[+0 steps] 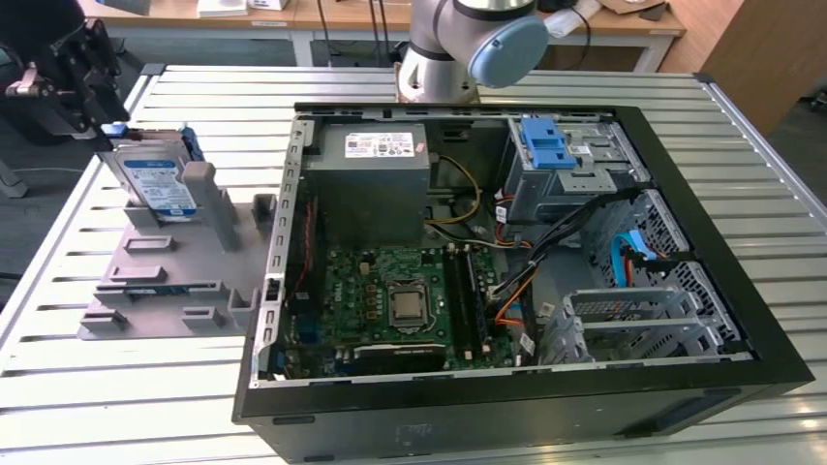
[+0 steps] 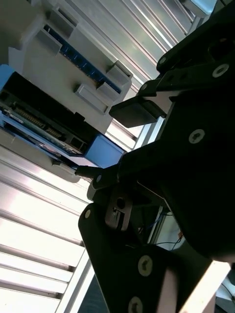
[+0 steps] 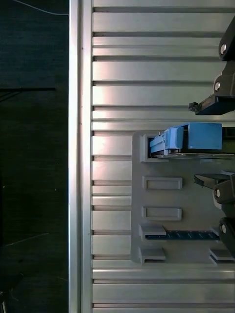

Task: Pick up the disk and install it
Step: 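Pick up the disk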

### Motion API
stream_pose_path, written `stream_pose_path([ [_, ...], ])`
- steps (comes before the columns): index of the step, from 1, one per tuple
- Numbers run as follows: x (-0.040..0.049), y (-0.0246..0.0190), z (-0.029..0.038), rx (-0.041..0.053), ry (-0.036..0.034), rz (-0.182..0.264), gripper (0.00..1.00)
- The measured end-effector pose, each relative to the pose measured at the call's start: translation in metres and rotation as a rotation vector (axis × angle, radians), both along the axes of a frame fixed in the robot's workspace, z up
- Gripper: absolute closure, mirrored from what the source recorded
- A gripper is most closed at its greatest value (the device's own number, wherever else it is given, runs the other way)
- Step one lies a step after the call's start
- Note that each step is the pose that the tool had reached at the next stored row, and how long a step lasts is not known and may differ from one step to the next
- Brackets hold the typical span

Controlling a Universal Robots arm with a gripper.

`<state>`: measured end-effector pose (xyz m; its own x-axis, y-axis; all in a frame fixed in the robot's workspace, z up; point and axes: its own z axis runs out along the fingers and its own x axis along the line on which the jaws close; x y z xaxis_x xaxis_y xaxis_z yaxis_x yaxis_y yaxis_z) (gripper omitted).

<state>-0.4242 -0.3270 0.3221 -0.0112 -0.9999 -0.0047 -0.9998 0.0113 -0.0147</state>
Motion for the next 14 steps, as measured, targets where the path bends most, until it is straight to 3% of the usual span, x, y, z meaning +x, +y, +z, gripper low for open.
stream_pose_path([
  [3,-0.0007,0.0000,-0.0034,0.0000,0.0000,0.000,0.41],
  [9,-0.0010,0.0000,-0.0038,-0.0001,0.0000,0.000,0.41],
  [11,-0.0014,0.0001,-0.0050,0.0001,-0.0004,-0.002,0.43],
  [12,-0.0014,0.0002,-0.0057,0.0000,0.0000,-0.004,0.49],
  [14,-0.0015,0.0005,-0.0073,-0.0001,0.0019,-0.007,0.49],
])
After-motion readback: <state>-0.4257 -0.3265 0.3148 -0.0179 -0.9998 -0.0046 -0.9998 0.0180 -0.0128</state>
